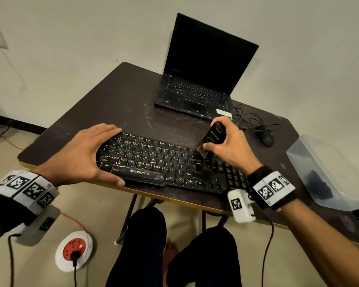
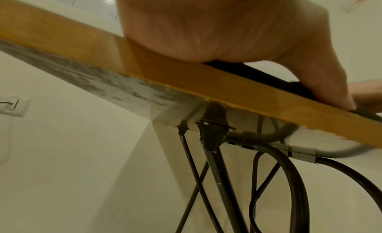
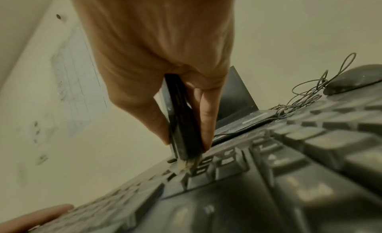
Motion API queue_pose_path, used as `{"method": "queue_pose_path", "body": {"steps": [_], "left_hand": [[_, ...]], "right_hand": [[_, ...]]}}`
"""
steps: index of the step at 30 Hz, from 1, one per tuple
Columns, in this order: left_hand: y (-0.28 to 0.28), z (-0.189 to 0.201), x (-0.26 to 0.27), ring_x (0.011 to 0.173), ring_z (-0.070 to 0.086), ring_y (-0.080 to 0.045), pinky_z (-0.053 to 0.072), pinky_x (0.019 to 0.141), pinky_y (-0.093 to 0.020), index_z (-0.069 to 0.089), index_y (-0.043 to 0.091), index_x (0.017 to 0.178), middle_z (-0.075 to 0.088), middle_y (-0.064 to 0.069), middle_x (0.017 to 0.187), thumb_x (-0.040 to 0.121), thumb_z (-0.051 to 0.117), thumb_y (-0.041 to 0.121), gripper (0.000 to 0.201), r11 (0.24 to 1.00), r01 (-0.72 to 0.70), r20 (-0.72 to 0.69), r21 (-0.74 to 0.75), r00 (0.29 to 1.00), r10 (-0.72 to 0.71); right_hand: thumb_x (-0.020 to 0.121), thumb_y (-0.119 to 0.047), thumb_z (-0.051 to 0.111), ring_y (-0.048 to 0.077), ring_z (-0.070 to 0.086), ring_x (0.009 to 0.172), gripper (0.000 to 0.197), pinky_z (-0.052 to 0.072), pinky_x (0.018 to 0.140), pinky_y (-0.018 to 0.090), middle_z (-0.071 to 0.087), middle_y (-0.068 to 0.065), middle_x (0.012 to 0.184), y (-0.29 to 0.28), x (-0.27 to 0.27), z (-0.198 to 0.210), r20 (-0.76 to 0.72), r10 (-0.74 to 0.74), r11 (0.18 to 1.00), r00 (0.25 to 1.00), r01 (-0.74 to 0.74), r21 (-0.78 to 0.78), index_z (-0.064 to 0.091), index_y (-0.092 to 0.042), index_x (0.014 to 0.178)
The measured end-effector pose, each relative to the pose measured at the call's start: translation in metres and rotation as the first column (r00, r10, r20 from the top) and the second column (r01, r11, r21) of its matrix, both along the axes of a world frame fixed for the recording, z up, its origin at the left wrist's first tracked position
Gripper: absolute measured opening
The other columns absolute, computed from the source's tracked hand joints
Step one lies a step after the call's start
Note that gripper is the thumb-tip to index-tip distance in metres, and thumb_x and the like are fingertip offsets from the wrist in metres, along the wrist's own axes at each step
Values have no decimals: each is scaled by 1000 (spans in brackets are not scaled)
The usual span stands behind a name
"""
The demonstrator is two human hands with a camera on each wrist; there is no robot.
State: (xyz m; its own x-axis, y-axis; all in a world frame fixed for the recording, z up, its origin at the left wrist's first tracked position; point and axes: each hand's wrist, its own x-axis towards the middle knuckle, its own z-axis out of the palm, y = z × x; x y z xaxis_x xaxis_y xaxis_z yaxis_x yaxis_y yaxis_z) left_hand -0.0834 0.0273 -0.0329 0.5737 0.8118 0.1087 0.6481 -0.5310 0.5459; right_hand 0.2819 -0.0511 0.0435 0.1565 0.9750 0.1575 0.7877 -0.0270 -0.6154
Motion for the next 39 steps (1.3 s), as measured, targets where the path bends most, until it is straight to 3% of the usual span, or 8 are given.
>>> {"method": "queue_pose_path", "body": {"steps": [3,7,11,14,24,32,36,39], "left_hand": [[0,-3,-2,153,17,-10,10,121,-33,30,32,162,27,10,166,36,71,99,149,1000,-8,10,-20,1000,9],[-1,2,0,149,20,-6,11,120,-30,34,29,161,32,17,156,35,70,98,148,1000,-8,14,3,1000,8],[-1,1,2,143,16,3,11,120,-31,32,29,161,31,11,163,35,70,98,149,1000,5,29,-19,1000,-4],[-1,1,1,151,18,-6,10,121,-30,32,31,161,30,10,166,34,72,97,149,1000,-11,17,-15,1000,11],[-4,4,1,150,20,-9,10,120,-31,32,30,161,30,10,165,36,70,95,147,999,-21,1,-37,1000,21],[-4,2,1,151,21,-12,12,121,-34,30,31,162,28,10,166,36,68,99,148,999,-21,-5,-34,1000,21],[-4,6,3,146,16,1,9,119,-30,29,31,162,28,9,167,35,69,95,148,999,-21,12,-35,1000,21],[-4,4,1,152,16,-7,8,119,-31,27,33,163,25,10,168,35,69,96,149,998,-25,8,-56,1000,26]], "right_hand": [[82,-11,89,13,74,83,52,65,72,37,67,-10,92,-5,-6,-1,0,175,984,984,-175,-24,53,-32,111],[82,-12,88,15,71,78,51,62,74,45,67,-6,90,5,-2,0,71,98,994,993,-100,32,53,-28,115],[83,-9,89,19,73,82,51,64,69,38,68,-1,95,5,-4,-2,18,249,969,968,-249,3,52,-28,113],[82,-11,88,14,74,82,52,64,72,43,69,-7,93,14,1,-1,93,159,986,983,-162,33,51,-31,113],[83,-12,89,30,76,81,55,65,68,48,70,-2,96,18,-8,1,59,264,964,963,-262,-45,50,-36,113],[83,-12,88,28,76,82,54,65,68,49,69,0,98,24,-18,1,79,274,961,958,-272,-41,50,-33,114],[83,-11,88,14,73,87,53,65,77,43,69,-6,98,27,-12,5,95,194,981,976,-193,-17,50,-31,114],[84,-11,88,19,76,88,53,66,69,35,68,-4,100,25,-18,2,53,269,963,962,-266,-49,50,-32,114]]}}
